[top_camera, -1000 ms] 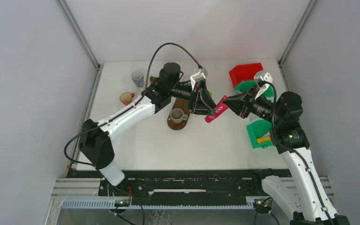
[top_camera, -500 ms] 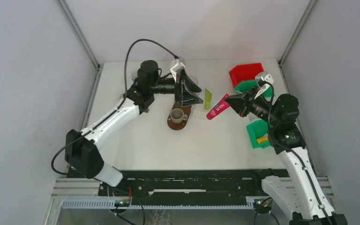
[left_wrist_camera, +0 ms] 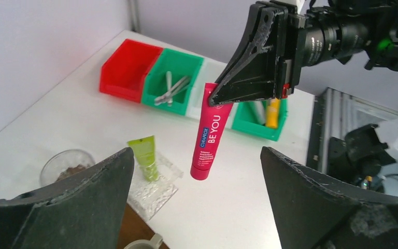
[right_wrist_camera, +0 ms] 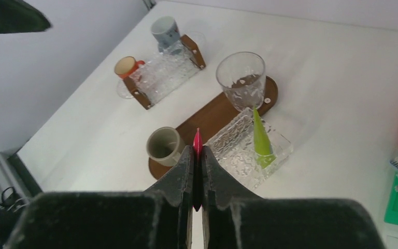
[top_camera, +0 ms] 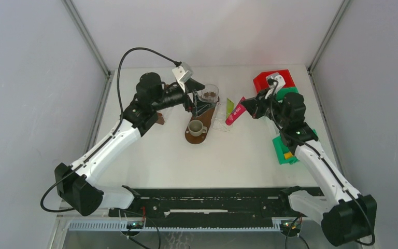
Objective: Prepare toiletry sets of a toothbrush and toothpaste on the tray
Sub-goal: Pick up the toothpaste from the storage box, then place the toothpaste in the toothpaste holder.
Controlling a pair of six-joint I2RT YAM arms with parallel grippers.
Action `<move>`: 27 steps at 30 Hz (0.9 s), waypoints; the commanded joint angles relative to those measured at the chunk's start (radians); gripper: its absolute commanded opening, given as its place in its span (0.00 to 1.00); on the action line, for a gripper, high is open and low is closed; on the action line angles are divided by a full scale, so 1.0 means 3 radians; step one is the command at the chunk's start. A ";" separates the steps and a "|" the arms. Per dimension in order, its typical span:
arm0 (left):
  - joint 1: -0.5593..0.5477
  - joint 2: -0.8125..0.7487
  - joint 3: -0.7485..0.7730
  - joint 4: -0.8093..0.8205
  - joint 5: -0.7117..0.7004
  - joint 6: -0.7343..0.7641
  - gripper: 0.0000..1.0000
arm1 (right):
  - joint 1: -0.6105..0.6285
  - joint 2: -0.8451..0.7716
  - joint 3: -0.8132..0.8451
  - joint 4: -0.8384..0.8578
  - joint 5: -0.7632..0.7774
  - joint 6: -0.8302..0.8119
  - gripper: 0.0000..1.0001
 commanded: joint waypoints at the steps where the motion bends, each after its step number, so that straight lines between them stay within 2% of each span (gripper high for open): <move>1: 0.0051 -0.0079 -0.0105 -0.0009 -0.0483 0.0140 0.96 | 0.0143 0.0277 0.0260 0.0321 0.0413 -0.0180 0.00; 15: 0.0103 -0.0045 -0.0128 0.0032 -0.0407 0.0129 0.99 | 0.0318 0.1101 0.0772 0.0299 0.0772 -0.0470 0.00; 27: 0.0114 -0.0007 -0.0107 0.0034 -0.0336 0.0104 0.99 | 0.0363 0.1349 0.0807 0.0252 0.0941 -0.0616 0.00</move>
